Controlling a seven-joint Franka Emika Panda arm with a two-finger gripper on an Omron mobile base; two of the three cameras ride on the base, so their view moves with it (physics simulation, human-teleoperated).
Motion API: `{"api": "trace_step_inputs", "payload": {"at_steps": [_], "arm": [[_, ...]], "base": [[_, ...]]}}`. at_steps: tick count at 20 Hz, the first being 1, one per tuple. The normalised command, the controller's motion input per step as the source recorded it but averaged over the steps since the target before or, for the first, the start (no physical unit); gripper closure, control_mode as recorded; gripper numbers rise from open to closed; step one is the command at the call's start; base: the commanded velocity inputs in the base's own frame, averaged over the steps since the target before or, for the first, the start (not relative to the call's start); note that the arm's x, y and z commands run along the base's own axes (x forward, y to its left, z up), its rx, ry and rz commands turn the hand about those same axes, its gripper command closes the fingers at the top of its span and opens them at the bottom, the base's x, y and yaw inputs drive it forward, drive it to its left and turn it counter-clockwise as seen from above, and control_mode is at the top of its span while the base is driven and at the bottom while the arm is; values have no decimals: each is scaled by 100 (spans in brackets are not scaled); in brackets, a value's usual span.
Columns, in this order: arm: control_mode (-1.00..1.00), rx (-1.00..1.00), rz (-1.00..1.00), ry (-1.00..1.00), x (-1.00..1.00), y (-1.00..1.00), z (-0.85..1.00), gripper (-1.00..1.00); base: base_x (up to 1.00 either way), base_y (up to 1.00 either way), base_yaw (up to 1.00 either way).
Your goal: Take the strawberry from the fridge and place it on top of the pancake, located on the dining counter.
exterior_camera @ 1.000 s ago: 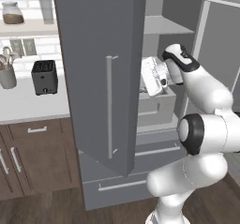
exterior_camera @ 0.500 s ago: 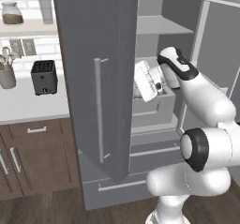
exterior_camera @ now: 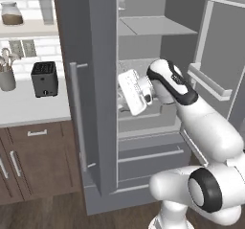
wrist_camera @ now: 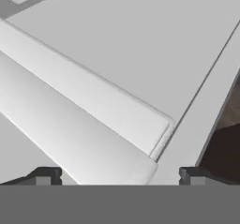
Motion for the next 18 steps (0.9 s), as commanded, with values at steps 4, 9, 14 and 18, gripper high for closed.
{"api": "trace_step_inputs", "payload": {"at_steps": [4,9,14,18], "arm": [[-100,0,0,0,-41,79,0,-100],[-100,0,0,0,-20,63,5,-100],[-100,0,0,0,-13,23,13,-100],[-100,0,0,-5,-21,-7,37,-100]], "base": [[0,0,0],[0,0,0],[0,0,0],[0,0,0]]}}
